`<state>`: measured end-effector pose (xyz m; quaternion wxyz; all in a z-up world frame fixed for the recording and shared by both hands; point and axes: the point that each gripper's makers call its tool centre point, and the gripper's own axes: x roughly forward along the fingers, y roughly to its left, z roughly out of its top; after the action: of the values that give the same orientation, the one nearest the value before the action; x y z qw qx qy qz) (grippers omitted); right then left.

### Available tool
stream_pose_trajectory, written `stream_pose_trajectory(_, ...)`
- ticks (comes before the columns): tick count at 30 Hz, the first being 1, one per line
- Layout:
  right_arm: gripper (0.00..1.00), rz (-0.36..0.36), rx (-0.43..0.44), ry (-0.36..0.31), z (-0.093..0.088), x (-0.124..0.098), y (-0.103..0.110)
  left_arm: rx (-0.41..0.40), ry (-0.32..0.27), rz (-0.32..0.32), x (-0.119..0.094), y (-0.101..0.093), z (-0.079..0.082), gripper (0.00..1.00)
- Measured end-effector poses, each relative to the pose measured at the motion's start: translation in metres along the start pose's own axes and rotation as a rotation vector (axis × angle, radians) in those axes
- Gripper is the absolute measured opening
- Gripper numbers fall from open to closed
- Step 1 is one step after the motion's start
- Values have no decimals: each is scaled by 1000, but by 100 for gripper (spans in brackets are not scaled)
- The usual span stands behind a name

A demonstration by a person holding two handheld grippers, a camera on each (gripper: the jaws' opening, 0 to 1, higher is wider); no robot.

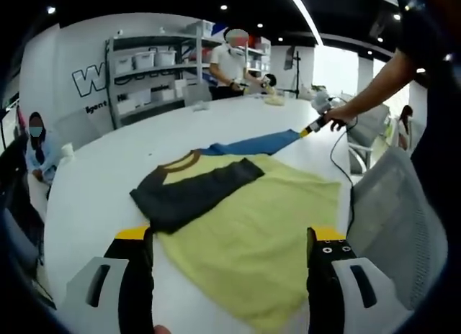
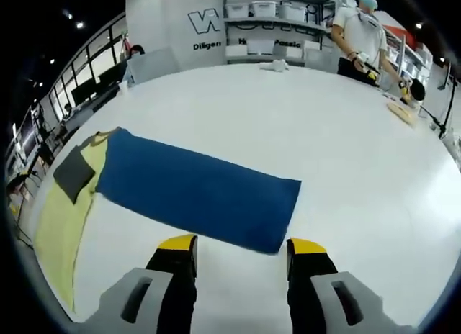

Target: Fold the garment on the visible template until the final outline fits inside the template.

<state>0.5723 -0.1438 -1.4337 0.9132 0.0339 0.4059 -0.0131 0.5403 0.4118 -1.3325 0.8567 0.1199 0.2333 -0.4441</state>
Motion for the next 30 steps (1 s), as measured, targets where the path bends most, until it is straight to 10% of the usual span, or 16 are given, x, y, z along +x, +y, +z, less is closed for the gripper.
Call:
stream_pose_trajectory(15, 33, -15, 81, -17, 10, 8, -5, 11, 22, 29, -11, 7, -8, 83)
stream_pose_trajectory(30, 0, -42, 17, 30, 4, 10, -13, 15, 25, 33, -9, 11, -7, 83)
